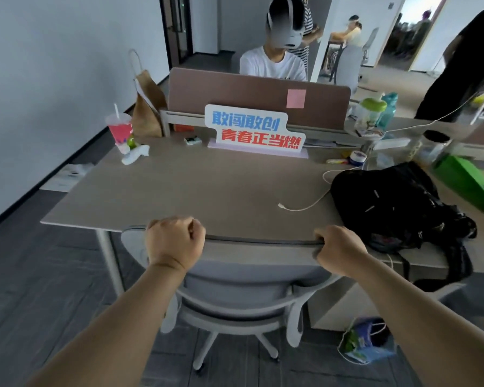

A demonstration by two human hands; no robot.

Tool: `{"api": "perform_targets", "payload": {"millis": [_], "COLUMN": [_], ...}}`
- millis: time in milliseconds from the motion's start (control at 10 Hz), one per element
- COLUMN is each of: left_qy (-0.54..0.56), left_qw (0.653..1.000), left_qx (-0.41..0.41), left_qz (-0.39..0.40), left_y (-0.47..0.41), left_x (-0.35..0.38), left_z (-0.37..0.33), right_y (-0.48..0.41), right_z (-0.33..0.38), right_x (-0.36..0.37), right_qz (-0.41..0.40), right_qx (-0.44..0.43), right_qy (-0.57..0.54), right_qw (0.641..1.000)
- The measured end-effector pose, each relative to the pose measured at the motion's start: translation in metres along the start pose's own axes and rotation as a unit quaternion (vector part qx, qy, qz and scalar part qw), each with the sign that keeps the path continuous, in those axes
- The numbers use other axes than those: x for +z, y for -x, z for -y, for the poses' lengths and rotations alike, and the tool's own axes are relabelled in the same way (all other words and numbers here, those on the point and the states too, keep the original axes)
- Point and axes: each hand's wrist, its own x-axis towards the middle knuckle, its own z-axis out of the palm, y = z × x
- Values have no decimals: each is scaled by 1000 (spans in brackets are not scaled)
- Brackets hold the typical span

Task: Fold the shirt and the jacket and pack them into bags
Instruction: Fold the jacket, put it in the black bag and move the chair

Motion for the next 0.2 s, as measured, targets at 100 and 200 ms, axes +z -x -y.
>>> {"api": "perform_targets", "payload": {"millis": [100, 200], "left_qy": [30, 116], "left_qw": [994, 954], "left_qx": [-10, -87], "left_qz": [100, 262], "left_y": [-1, -3], "left_x": [-11, -44], "left_z": [-7, -8], "right_y": [4, 28], "right_z": [0, 7], "right_x": [-4, -7], "right_qz": [17, 14], "right_qx": [5, -12], "right_qy": [3, 5], "right_qw": [1000, 1000]}}
